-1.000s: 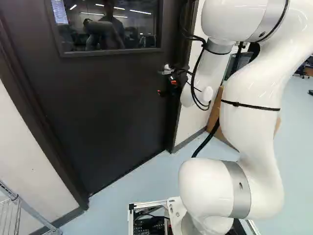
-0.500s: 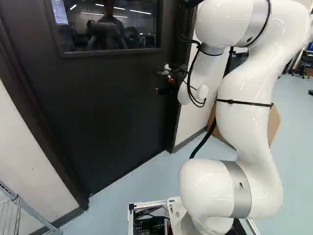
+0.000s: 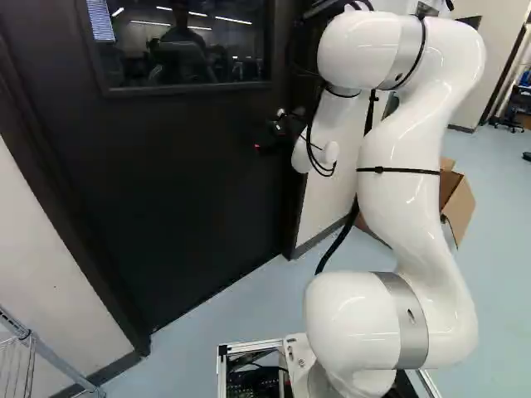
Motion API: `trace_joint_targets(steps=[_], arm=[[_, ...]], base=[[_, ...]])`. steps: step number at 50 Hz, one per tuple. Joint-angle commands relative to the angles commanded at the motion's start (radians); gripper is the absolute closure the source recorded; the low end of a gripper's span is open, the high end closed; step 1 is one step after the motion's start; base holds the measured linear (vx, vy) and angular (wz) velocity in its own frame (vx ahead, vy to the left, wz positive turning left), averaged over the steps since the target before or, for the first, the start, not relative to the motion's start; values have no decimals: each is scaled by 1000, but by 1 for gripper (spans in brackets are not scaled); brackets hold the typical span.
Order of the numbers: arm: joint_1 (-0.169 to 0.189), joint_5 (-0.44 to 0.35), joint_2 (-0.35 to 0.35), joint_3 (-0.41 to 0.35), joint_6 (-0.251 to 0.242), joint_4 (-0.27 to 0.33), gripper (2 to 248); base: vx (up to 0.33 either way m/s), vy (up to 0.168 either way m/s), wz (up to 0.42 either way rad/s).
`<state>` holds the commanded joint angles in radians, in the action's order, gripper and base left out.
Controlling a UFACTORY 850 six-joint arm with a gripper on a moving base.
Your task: Open the door and move inside
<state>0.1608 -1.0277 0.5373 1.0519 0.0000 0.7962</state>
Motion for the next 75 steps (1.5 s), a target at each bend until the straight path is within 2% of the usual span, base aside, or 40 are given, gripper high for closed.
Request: trace_joint_targets(steps=[59,68,75], arm=[[-114,0,279,391,0,-6,3],[-122,0,291,409,0,-6,3],[-125,0,272,382,0,-6,3]], base=[[0,0,0],[0,0,0],[0,0,0]])
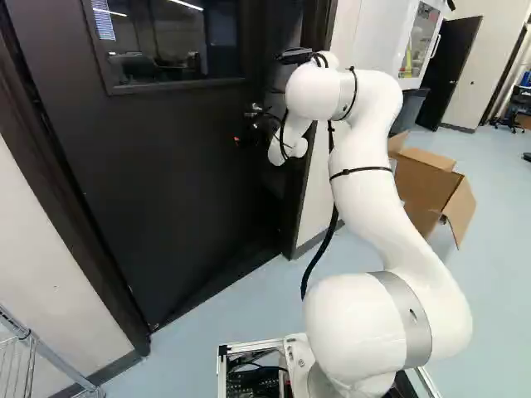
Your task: Open the door and move inside
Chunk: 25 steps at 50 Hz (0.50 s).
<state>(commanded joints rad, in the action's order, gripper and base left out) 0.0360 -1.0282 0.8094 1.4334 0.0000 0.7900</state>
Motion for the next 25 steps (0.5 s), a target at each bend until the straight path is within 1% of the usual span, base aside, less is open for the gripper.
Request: trace_joint_targets(steps=[14,25], arm=[[-4,0,-65,-94,0,-1,3],[-5,0,-118,-169,0,-16,3]], base=[[0,0,0],[0,0,0]])
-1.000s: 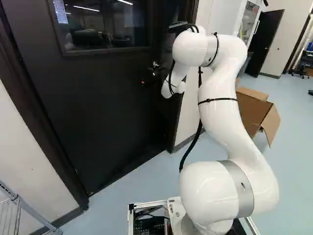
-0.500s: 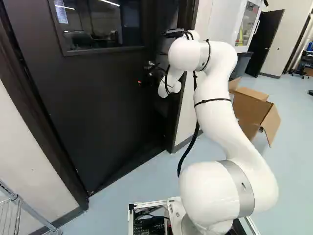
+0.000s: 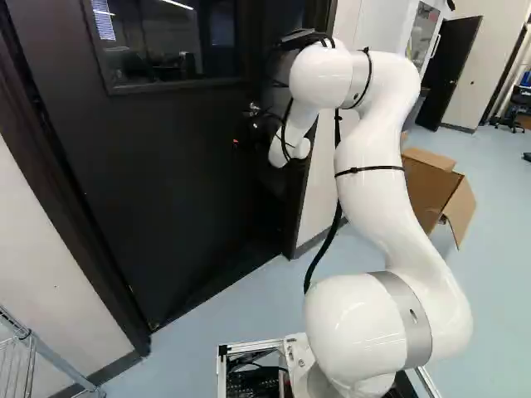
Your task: Open the door and move inside
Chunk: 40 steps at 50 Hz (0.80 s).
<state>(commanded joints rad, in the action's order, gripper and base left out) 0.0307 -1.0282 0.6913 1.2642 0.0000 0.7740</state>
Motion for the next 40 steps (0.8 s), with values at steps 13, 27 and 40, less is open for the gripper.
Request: trace_joint_targets(steps=[13,27,40], arm=[[-4,0,-59,-83,0,-22,3],[-34,0,-94,-131,0,-40,3],[-66,0,-121,-168,0,-58,3]], base=[[0,0,0],[0,0,0],[0,0,0]])
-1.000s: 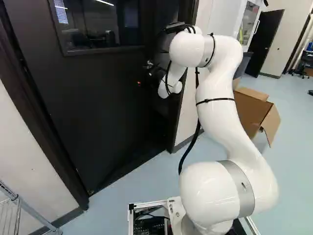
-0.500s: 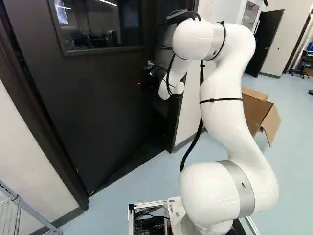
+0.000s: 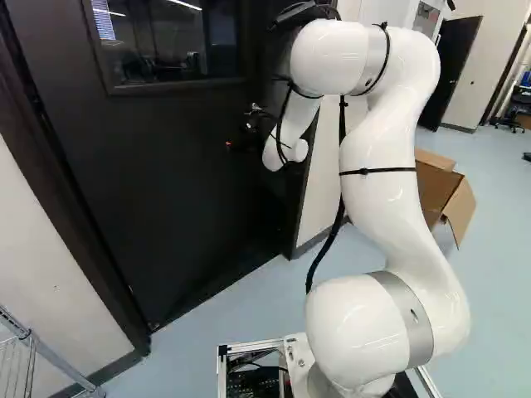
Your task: Open the door and move inside
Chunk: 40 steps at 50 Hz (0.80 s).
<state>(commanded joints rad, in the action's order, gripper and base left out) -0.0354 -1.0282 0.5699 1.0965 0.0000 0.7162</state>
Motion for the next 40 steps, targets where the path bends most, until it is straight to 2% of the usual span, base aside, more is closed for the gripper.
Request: trace_joint_targets(steps=[12,26,40], arm=[[-29,0,-23,-31,0,-36,3],[-67,0,-23,-31,0,-84,3],[-105,0,-33,-44,0,-96,3]], base=[[0,0,0],[0,0,0],[0,0,0]])
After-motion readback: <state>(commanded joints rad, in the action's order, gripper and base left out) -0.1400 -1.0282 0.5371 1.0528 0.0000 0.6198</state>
